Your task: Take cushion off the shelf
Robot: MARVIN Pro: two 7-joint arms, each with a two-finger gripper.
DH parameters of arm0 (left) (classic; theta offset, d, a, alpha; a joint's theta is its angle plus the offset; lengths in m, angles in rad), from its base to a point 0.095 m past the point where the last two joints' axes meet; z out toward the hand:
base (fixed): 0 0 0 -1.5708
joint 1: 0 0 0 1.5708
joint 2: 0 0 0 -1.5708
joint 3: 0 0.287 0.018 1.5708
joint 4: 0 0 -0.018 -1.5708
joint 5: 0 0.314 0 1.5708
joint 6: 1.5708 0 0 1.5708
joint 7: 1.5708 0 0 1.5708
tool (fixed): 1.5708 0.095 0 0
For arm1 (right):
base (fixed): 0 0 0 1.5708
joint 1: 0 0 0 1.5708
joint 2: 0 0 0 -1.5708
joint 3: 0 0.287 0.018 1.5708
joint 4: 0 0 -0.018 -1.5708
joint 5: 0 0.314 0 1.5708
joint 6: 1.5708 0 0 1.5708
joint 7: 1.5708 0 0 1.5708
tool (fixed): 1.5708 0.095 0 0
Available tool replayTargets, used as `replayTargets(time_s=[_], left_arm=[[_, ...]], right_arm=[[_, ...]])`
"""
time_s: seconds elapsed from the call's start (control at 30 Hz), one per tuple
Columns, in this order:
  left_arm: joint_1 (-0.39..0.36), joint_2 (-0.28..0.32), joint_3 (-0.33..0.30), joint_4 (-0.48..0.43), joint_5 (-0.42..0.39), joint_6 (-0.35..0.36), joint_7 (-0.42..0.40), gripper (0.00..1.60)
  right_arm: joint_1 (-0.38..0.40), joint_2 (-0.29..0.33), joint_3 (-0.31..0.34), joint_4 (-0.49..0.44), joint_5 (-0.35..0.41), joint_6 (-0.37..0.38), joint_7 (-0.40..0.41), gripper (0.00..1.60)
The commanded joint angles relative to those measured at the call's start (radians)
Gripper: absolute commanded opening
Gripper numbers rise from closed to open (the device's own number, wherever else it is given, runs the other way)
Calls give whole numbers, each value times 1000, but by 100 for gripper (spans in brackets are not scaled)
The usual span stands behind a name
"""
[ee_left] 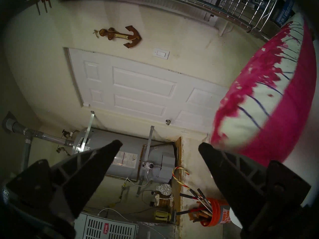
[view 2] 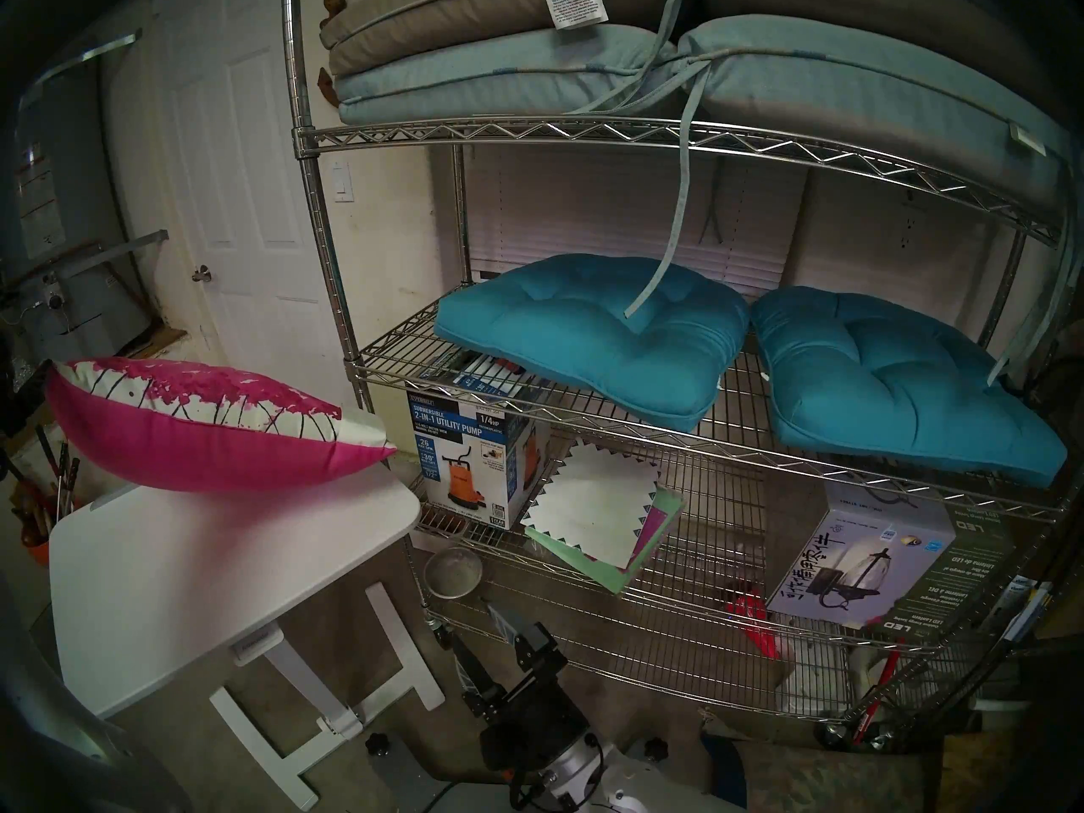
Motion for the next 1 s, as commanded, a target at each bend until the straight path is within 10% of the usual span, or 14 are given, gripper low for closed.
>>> replayTargets(time_s=[0.0,0.97], left_arm=[[-14,20,-1,-7,3,-17,23,160],[84,-107,48,-18,-54,-293,142,160]], right_arm=[[0,-2,1,-23,0,-1,-9,160],[1,-2,0,-20,1,-1,-9,160]])
